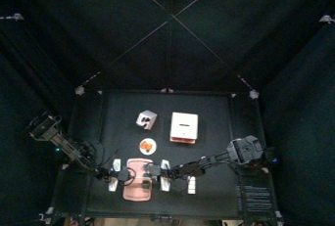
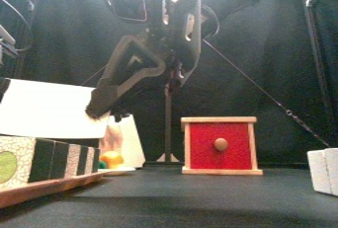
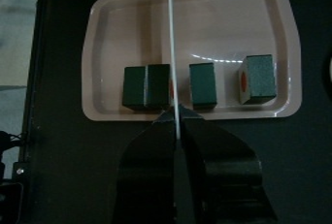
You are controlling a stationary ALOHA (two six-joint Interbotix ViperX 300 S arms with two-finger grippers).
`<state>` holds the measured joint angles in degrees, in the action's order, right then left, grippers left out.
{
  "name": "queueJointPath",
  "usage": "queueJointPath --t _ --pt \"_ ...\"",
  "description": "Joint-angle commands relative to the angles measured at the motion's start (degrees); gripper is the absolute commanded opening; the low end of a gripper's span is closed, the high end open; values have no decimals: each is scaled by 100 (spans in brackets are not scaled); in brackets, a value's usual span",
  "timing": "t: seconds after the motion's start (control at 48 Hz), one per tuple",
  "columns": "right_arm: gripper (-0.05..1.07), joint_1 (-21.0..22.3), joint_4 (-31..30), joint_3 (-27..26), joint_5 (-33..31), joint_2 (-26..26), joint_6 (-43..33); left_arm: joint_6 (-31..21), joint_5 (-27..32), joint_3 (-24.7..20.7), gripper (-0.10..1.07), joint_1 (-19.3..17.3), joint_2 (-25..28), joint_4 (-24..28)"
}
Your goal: Cut sushi roll
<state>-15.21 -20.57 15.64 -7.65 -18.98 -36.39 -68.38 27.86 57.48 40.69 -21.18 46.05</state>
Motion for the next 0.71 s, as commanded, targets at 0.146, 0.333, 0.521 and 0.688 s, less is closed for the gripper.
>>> queueJointPath --t 0.146,0.333,0.521,0.688 --pt "37 -123 0 18 -18 387 -18 9 9 -229 41 70 -35 44" --pt "37 -211 26 35 -18 396 -44 -9 -18 -229 41 176 53 44" --pt "37 -272 35 44 -18 369 -44 -26 -18 -281 41 272 229 9" --pt "37 -290 53 53 -18 308 -53 -18 -70 -334 41 290 448 -35"
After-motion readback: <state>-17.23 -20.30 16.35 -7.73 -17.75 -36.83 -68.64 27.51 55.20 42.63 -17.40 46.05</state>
